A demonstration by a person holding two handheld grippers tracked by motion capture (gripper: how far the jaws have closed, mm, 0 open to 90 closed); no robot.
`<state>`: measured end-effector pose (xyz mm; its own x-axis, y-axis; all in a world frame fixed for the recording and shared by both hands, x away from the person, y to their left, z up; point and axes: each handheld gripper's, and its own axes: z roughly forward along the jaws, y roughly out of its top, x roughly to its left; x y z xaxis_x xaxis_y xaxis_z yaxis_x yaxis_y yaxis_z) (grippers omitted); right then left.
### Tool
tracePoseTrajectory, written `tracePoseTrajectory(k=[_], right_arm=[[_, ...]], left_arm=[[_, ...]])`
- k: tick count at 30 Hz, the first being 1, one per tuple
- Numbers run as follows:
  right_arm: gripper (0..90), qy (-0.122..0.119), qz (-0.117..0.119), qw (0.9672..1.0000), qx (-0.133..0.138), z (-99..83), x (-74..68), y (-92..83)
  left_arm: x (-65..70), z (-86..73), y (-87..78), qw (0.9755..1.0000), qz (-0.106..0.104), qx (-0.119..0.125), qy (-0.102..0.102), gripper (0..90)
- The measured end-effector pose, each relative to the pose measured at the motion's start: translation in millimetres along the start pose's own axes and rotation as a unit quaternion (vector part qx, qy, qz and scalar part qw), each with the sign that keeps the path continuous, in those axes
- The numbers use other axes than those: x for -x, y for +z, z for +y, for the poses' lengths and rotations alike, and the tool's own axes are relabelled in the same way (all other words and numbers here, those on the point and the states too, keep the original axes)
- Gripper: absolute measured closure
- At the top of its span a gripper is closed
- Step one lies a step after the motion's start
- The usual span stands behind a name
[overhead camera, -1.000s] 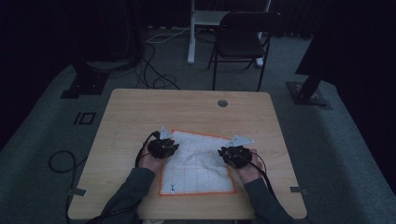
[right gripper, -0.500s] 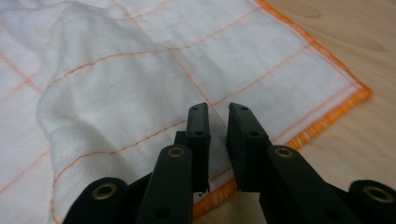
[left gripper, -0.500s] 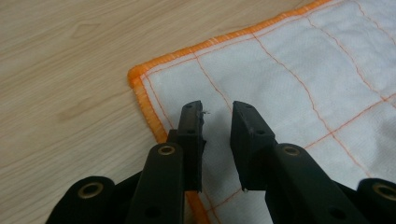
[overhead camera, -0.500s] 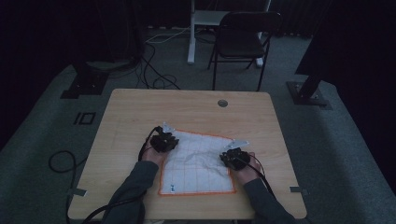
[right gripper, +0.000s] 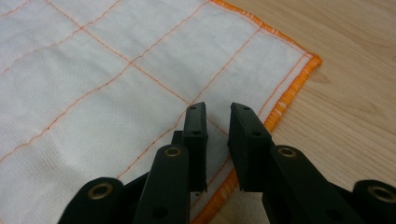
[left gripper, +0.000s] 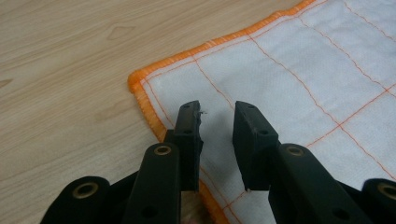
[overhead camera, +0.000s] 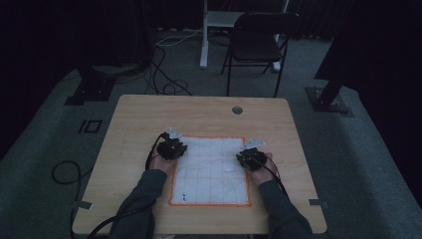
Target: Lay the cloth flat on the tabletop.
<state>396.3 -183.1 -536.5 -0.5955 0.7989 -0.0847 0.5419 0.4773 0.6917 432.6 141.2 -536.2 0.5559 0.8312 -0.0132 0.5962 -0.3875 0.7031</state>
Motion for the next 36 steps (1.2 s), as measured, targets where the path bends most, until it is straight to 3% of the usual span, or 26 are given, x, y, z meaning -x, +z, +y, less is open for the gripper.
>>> tracePoseTrajectory(k=[9,15,17,23,31,36], right_arm=[[69.6,0.004,-0.01,0.9999,0.013,-1.7,-0.8,-3.7],[66.2,0.009,-0.009,0.9995,0.03,-3.9,-2.1,-18.6],[66.2,0.012,-0.008,0.9994,0.031,-4.8,-2.6,-21.8],[61.9,0.019,0.001,0.9991,0.038,-14.4,-5.7,-36.7],[59.6,0.038,0.007,0.9987,0.034,-25.8,-3.5,-38.5],[58.7,0.042,0.006,0.9985,0.035,-26.8,-3.5,-38.9]], left_arm=[[-1.8,-3.1,-10.3,0.9995,0.003,0.023,-0.019,66.2],[7.1,-8.1,-34.0,0.999,-0.007,0.044,-0.011,64.3],[7.1,-8.1,-34.0,0.999,-0.007,0.044,-0.011,63.7],[15.0,-23.2,-54.0,0.9979,-0.013,0.059,-0.022,59.0],[18.5,-37.2,-54.1,0.9983,-0.025,0.046,-0.025,53.7],[15.9,-44.4,-49.4,0.9985,-0.021,0.035,-0.038,52.5]])
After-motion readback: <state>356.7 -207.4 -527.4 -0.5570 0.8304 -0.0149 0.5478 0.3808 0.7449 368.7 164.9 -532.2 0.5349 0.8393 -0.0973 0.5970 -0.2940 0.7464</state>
